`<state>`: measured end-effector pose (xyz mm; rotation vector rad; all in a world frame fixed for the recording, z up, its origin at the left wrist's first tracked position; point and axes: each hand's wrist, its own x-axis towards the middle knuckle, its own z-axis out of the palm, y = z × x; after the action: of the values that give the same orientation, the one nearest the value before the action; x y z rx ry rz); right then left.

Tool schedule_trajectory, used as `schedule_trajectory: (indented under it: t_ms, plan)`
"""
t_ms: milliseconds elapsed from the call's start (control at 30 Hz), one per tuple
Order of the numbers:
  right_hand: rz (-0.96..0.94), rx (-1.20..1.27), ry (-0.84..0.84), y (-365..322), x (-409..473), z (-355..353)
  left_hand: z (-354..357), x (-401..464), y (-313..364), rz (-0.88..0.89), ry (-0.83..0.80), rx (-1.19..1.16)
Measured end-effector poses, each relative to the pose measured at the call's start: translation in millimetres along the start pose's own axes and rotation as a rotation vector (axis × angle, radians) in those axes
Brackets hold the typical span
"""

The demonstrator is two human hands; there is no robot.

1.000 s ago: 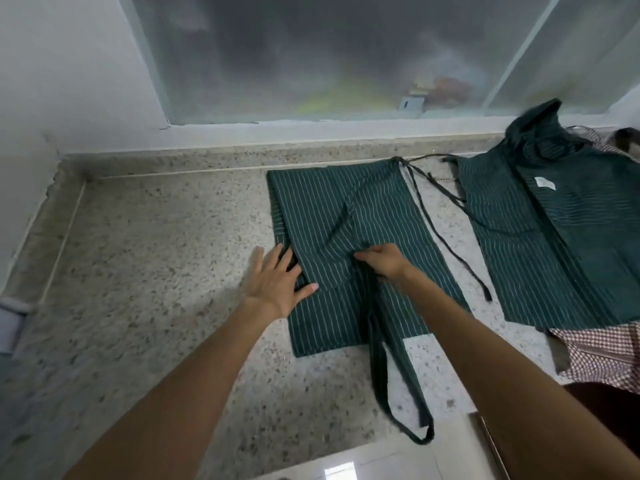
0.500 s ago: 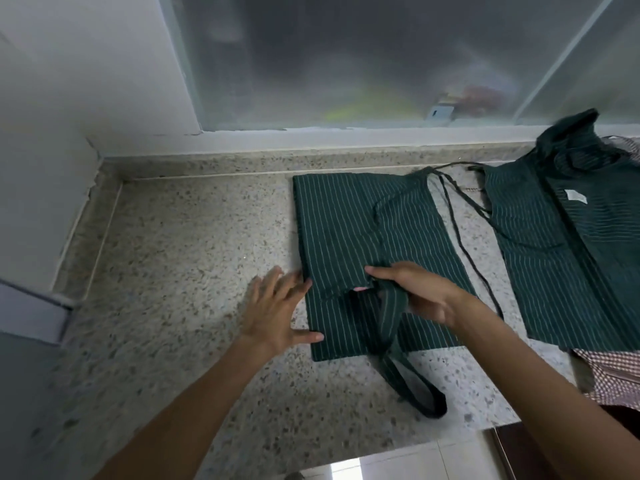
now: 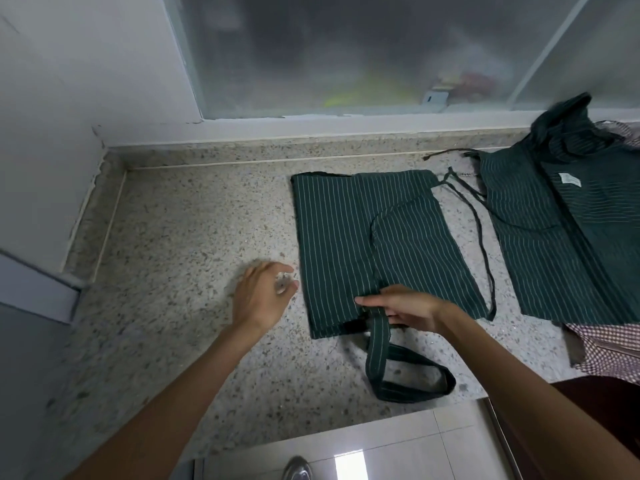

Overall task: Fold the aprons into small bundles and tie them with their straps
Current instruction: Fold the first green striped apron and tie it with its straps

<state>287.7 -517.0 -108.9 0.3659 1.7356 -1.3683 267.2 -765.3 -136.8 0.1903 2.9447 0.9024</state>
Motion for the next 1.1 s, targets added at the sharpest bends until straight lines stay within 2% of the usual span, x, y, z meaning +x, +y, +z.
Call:
schedule_trajectory:
  t_ms: [67, 100, 167, 200, 267, 400, 500, 567, 633, 700, 733, 767, 833, 867, 900, 933, 1000, 1100]
  plan:
    - [0.01, -0.171, 0.069, -0.2, 7.2, 4.4, -0.1, -3.2, 7.7, 0.048, -0.022, -0.001]
    - [0.029, -0.261, 0.146, -0.9, 12.2, 7.0, 1.0, -4.4, 9.7, 0.132, -0.089, 0.051]
    - [0.065, -0.312, 0.226, -4.1, 11.8, 13.8, 4.8, -5.5, 13.8, 0.3, -0.335, 0.259]
    - [0.083, -0.252, 0.205, -3.9, 6.5, 16.8, 7.2, -4.9, 14.3, 0.343, -0.453, 0.37]
    - [0.116, -0.136, 0.068, -1.0, -9.4, 25.8, 8.5, -1.6, 10.0, 0.335, -0.577, 0.491]
    - [0.109, 0.029, -0.125, 32.9, -54.3, 50.1, 6.5, -1.1, 14.3, 0.289, -0.623, 0.515]
    - [0.21, 0.05, -0.264, 71.8, -79.6, 61.6, 7.4, -2.2, 19.6, 0.279, -0.634, 0.492]
    - [0.361, -0.031, -0.332, 96.0, -87.8, 62.1, 8.4, -2.0, 23.0, 0.274, -0.623, 0.481]
    - [0.462, -0.29, -0.328, 104.1, -94.0, 53.3, 6.7, -1.8, 24.3, 0.276, -0.609, 0.478]
    - [0.381, -0.594, -0.26, 84.9, -100.0, 38.3, 1.8, -1.4, 25.7, 0.285, -0.583, 0.461]
    - [0.272, -0.664, -0.16, 68.5, -99.7, 30.6, -1.7, 0.9, 27.0, 0.295, -0.551, 0.442]
    - [0.131, -0.685, -0.005, 50.3, -96.8, 23.5, -5.0, 4.7, 28.4, 0.303, -0.505, 0.42]
    - [-0.251, -0.756, 0.417, 19.3, -75.6, 11.9, -7.4, 17.2, 30.1, 0.302, -0.441, 0.404]
    - [-0.405, -0.846, 0.568, 9.0, -58.7, 9.6, -6.4, 23.7, 30.0, 0.292, -0.452, 0.425]
    - [-0.477, -0.981, 0.634, 2.9, -41.0, 9.2, -3.8, 30.0, 29.2, 0.277, -0.488, 0.465]
    - [-0.46, -1.132, 0.624, 4.9, -25.0, 11.8, -0.5, 33.0, 26.7, 0.26, -0.538, 0.517]
    - [-0.3, -1.334, 0.565, 21.8, 5.4, 17.4, 4.1, 38.5, 18.6, 0.237, -0.634, 0.603]
    - [-0.227, -1.261, 0.573, 47.6, 20.7, 24.5, -0.5, 45.7, 16.3, 0.27, -0.667, 0.679]
